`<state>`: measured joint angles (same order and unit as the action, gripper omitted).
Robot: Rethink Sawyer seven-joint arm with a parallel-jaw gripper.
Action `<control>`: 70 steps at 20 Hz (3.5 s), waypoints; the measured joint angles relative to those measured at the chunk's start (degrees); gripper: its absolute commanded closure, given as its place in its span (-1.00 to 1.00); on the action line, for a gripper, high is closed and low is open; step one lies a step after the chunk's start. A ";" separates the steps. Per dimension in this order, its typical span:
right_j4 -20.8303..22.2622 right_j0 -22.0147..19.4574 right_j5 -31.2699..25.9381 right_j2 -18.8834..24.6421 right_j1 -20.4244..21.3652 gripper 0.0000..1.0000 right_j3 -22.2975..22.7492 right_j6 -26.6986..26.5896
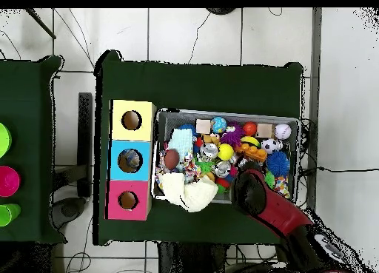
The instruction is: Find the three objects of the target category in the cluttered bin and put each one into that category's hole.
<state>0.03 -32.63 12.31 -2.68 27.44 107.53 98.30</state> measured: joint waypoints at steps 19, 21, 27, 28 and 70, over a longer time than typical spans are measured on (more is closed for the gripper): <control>0.00 -0.64 0.00 0.01 -1.38 -1.00 0.00 0.00; 0.00 -0.64 0.00 0.01 -1.38 -1.00 0.00 0.00; -0.01 -0.62 0.00 0.01 -1.38 -1.00 -0.01 0.00; -0.01 -0.58 0.00 0.01 -1.38 -1.00 -0.01 0.00; 0.01 0.69 -1.86 0.01 1.73 -1.00 0.02 0.00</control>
<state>0.04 -31.93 10.45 -2.68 29.18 107.55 98.30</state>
